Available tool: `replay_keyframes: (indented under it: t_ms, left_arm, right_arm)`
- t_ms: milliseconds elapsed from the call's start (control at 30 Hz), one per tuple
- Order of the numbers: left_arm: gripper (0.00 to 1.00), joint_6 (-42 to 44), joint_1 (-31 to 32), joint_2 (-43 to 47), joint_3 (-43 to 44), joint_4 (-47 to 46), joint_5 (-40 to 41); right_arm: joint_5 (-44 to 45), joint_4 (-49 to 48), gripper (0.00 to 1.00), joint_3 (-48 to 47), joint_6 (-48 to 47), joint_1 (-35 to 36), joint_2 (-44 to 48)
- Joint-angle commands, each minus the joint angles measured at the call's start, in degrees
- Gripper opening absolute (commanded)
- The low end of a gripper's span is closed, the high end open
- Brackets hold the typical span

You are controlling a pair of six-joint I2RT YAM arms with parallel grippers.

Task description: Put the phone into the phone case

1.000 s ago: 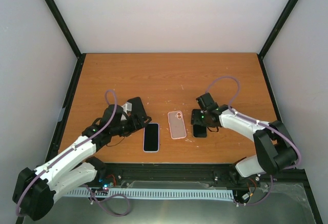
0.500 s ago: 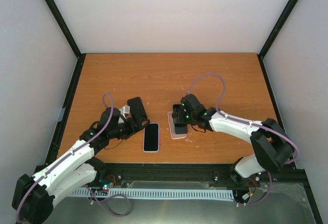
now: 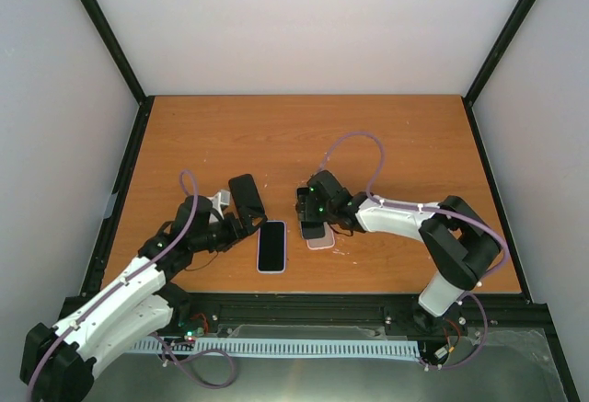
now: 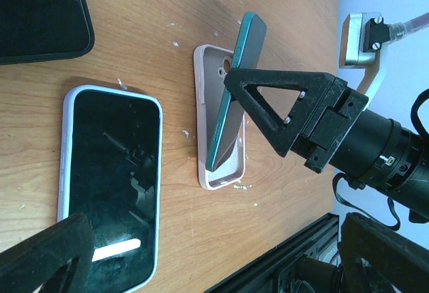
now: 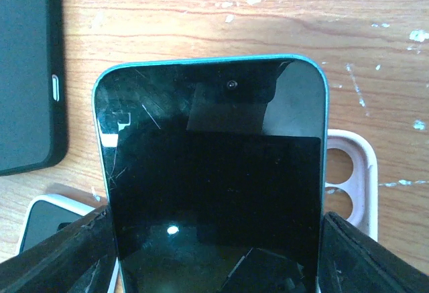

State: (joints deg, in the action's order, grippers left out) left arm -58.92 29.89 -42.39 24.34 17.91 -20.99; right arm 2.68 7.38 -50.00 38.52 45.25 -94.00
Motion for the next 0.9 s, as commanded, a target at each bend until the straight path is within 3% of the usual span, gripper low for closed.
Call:
replay_keyframes:
  t_ms: [0, 600, 867]
  left_arm:
    - [1.00, -0.35, -0.34, 1.53, -0.42, 1.39, 0.42]
    - [1.00, 0.07, -0.36, -0.87, 0.11, -0.14, 0.28]
    - [0.99, 0.27, -0.35, -4.12, 0.99, -1.32, -0.59]
  right_arm:
    - [3.01, -1.92, 0.65, 0.60, -0.26, 1.63, 0.07]
    - [5.43, 0.12, 0.66, 9.21, 4.39, 1.96, 4.41]
    - [3.50, 1.20, 0.79, 10.13, 11.50, 2.02, 4.53]
